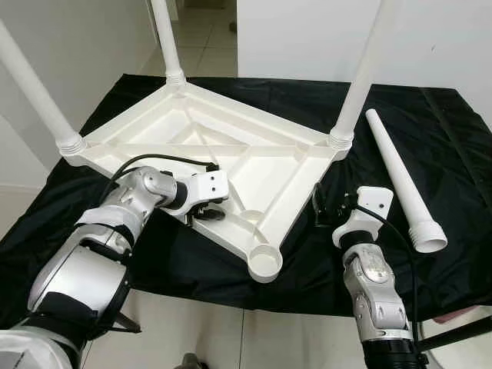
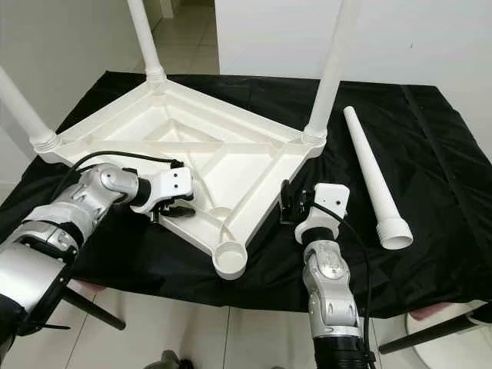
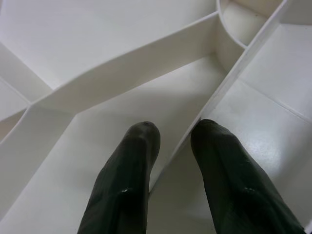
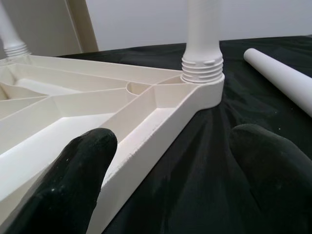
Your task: Building children table
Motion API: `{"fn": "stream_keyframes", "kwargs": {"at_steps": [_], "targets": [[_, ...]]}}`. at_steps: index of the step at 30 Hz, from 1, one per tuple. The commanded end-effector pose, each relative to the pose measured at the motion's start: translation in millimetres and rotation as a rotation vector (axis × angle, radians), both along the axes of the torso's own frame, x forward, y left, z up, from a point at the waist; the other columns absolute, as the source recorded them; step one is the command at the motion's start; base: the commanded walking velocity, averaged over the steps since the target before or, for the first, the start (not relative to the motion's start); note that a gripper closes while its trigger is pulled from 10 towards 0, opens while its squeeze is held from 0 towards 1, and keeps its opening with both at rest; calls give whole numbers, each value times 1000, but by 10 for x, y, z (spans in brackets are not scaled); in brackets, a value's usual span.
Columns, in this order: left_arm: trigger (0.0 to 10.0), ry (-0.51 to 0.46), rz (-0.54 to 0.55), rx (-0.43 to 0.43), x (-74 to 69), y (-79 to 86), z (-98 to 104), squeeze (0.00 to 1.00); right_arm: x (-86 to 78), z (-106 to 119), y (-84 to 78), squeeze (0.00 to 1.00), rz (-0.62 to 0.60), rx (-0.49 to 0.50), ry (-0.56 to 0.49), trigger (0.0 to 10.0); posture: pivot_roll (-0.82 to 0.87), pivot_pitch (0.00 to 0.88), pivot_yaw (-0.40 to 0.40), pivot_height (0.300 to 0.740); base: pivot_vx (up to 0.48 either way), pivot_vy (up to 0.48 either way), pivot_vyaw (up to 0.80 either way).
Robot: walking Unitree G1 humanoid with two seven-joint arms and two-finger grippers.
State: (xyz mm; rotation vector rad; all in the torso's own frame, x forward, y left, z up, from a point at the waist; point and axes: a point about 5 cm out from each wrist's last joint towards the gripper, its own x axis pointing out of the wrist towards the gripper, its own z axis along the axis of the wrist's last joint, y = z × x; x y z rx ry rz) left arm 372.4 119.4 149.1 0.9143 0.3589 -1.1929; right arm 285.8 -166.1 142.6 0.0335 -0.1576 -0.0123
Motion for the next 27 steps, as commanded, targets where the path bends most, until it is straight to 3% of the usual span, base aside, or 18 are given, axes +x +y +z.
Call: {"fn": "stream_keyframes", "kwargs": {"at_steps": [1,13,14,20,23,25,27], "targets": [[0,136,108,70,-121,279,-361,0,-18,-32,21,0,3,9,15,10000,94,83,86,740,0,0,0],[0,135,122,39,-140,292,-401,0,-8,-23,17,0,-1,10,15,10000,97,90,82,740,0,0,0],[0,116,140,-9,-125,244,-389,0,-5,-19,20,0,-2,12,15,10000,98,93,79,740,0,0,0],[0,83,151,-94,-99,108,-347,0,-7,-22,23,0,-1,12,17,10000,99,97,74,740,0,0,0],[0,68,134,-162,-93,-23,-306,0,-3,-20,19,0,-1,11,17,10000,100,99,71,740,0,0,0],[0,47,104,-233,-94,-208,-245,0,6,-15,19,0,2,10,18,10000,104,99,66,740,0,0,0],[0,43,103,-247,-92,-242,-231,0,8,-13,20,0,3,10,17,10000,105,100,66,740,0,0,0]]}}
